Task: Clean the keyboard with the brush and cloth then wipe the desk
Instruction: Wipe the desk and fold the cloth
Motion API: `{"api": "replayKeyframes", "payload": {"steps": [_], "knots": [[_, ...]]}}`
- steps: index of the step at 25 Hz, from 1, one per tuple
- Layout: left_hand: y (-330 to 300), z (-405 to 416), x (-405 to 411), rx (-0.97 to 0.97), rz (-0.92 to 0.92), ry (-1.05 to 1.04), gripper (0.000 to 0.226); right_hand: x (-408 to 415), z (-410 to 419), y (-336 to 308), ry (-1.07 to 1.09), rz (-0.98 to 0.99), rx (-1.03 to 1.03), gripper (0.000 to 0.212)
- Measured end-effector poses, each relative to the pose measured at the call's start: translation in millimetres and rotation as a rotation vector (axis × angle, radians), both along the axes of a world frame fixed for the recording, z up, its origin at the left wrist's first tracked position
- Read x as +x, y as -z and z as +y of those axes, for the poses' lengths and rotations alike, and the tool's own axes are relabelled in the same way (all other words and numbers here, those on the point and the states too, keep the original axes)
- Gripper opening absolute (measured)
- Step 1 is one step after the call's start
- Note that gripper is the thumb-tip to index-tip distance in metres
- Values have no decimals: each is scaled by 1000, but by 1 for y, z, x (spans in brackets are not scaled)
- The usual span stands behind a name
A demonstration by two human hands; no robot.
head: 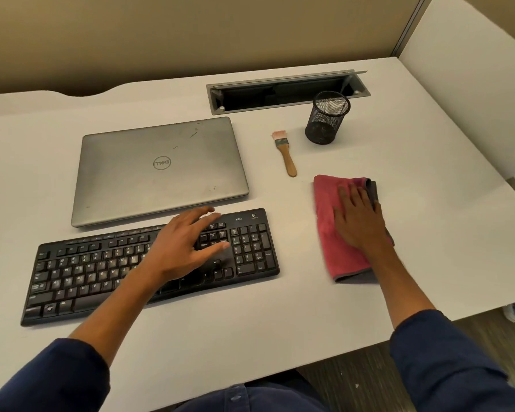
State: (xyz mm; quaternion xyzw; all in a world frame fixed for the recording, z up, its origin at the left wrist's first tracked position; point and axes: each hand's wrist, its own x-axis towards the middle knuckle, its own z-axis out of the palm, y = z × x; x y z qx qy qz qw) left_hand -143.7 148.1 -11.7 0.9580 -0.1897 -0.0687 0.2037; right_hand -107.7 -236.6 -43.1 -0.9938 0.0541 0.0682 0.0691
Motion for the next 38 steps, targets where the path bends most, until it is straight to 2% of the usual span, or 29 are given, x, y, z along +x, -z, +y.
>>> {"api": "replayKeyframes", "payload": {"steps": [4, 10, 12, 16, 22, 27, 29, 33, 35, 38], "knots": [[6, -21, 3, -5, 21, 27, 85, 15, -8, 6, -52, -32, 17, 79], [7, -38, 12, -21, 24, 22, 81, 44, -18, 6, -148, -115, 48, 77], [5, -45, 20, -38, 8, 19, 77, 51, -10, 1, -156, -237, 87, 68], [1, -63, 36, -50, -7, 26, 72, 72, 29, -7, -155, -468, 179, 32], [-3, -93, 60, -42, 24, 28, 67, 111, 75, 0, -30, -296, 100, 43], [-4, -109, 78, -19, 9, 47, 64, 120, 89, 0, 95, -310, 86, 36], [0, -113, 85, 12, 19, 68, 67, 121, 91, -4, 165, -336, 174, 32], [6, -121, 98, 105, 27, 117, 88, 121, 89, -22, 247, -401, 483, 22], [8, -126, 103, 147, 31, 143, 85, 122, 84, -34, 233, -501, 600, 20], [11, -130, 108, 203, 51, 181, 75, 129, 75, -56, 188, -679, 624, 21]]}}
